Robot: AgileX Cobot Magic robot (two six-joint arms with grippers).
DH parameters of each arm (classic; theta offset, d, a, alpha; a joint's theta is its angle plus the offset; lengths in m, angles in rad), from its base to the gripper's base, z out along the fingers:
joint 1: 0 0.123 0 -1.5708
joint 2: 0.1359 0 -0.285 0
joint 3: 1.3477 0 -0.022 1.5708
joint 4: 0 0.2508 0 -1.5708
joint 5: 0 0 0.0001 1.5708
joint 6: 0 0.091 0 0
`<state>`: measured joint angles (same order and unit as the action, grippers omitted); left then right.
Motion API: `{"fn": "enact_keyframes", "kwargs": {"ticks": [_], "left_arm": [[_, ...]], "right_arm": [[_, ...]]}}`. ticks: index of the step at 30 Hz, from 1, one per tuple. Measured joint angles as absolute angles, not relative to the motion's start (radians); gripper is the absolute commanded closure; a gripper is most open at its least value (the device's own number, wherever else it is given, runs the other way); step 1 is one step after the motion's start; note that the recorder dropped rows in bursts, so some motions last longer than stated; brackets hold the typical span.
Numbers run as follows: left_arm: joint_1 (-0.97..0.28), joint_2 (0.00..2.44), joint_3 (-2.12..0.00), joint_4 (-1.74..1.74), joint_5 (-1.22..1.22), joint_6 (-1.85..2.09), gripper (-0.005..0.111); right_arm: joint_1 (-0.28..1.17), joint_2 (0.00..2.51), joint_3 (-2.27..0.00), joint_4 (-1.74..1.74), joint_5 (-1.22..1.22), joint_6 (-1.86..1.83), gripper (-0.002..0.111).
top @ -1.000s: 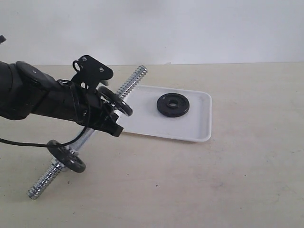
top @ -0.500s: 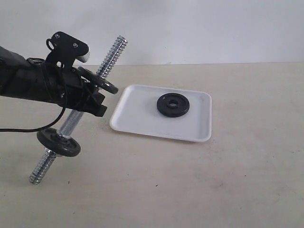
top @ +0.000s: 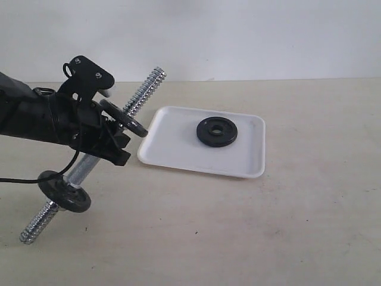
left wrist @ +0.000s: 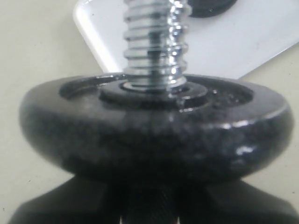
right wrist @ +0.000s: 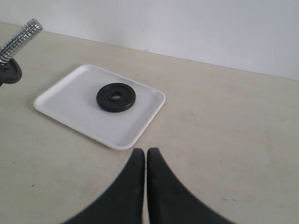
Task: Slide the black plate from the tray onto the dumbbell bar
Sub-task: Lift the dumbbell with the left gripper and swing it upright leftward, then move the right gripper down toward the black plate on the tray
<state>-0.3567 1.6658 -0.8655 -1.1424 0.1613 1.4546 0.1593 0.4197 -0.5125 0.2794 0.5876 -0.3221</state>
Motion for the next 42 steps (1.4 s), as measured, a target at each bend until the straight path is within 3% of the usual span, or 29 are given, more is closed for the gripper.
{"fn": "enact_keyframes", "kwargs": {"ticks": [17, 28, 42], "left_arm": [[-0.357, 1.658, -0.769, -1.136, 0.158, 1.497, 0.102], [-0.357, 1.658, -0.769, -1.144, 0.196, 1.538, 0.102], [-0.357, 1.658, -0.769, -1.140, 0.192, 1.573, 0.102]], "right_arm": [[0.159, 0.466, -0.513, 0.380, 0.531, -0.444, 0.109], [0.159, 0.869, -0.525, 0.464, 0.260, -0.598, 0.109], [0.159, 1.229, -0.829, 0.489, 0.331, -0.705, 0.109]]}}
